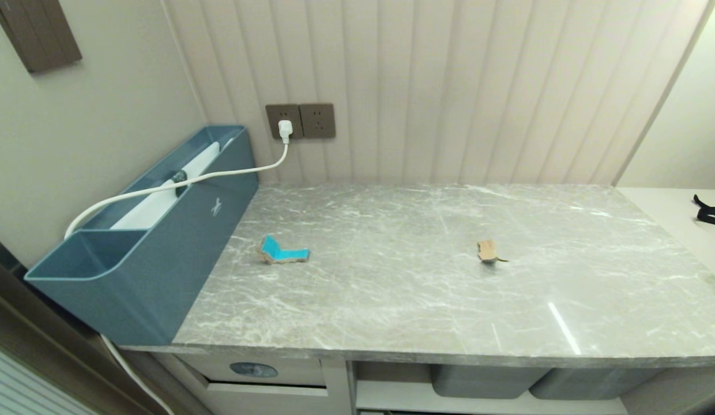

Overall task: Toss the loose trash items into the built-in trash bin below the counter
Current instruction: Pick up the garbage

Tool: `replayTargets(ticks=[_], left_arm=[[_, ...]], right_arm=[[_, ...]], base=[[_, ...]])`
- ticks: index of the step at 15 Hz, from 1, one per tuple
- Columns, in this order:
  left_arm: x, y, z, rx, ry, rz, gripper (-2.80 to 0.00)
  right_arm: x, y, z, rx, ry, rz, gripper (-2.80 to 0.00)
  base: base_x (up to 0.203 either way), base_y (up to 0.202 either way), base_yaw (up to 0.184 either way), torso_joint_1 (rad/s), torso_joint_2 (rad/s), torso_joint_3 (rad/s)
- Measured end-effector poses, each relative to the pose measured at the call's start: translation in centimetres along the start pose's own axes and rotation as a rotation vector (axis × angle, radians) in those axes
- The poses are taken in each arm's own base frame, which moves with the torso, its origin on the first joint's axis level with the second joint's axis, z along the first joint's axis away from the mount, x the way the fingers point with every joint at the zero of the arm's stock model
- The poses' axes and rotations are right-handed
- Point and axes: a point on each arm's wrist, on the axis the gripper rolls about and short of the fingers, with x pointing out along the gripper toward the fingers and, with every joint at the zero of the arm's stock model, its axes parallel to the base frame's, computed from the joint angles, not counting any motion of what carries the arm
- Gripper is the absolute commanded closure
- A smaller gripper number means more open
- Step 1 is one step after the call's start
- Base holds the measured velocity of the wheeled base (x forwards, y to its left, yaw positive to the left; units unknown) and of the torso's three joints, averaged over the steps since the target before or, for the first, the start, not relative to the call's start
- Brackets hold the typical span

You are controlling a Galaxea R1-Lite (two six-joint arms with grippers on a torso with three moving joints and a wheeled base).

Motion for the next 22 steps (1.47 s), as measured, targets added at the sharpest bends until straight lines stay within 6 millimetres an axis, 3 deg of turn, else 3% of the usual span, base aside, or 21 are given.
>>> replayTargets(ticks=[2,4,5,8,11,14,17,22], left_arm=[[0.0,0.0,0.0,-0.001,0.000,0.000,0.00],[0.0,0.0,0.0,-0.001,0.000,0.000,0.00],[0.0,0.0,0.0,-0.001,0.000,0.001,0.00],[0.0,0.0,0.0,-0.001,0.000,0.000,0.00],[0.0,0.0,0.0,-0.001,0.000,0.001,0.00],[0.0,0.0,0.0,-0.001,0.000,0.001,0.00],[0.0,0.0,0.0,-0.001,0.000,0.000,0.00],[0.0,0.0,0.0,-0.001,0.000,0.001,0.00]], right_arm=[[3.1,-0.3,2.7,0.045,0.086,0.055,0.00],[7.7,-0.7,4.4,0.073,0.169,0.096,0.00],[10.3,-0.8,4.8,0.084,0.202,0.110,-2.80],[17.6,-0.9,4.0,0.106,0.282,0.159,-2.80],[22.5,0.1,1.6,0.114,0.358,0.231,-2.80],[25.6,0.8,-0.8,0.082,0.416,0.292,-2.80],[28.2,1.1,-2.6,0.034,0.366,0.309,-2.80],[31.0,1.5,-6.1,0.003,0.396,0.338,-2.80]], base=[[0.000,0.000,0.000,0.000,0.00,0.000],[0.000,0.000,0.000,0.000,0.00,0.000],[0.000,0.000,0.000,0.000,0.00,0.000],[0.000,0.000,0.000,0.000,0.00,0.000],[0.000,0.000,0.000,0.000,0.00,0.000],[0.000,0.000,0.000,0.000,0.00,0.000],[0.000,0.000,0.000,0.000,0.00,0.000],[0.000,0.000,0.000,0.000,0.00,0.000]])
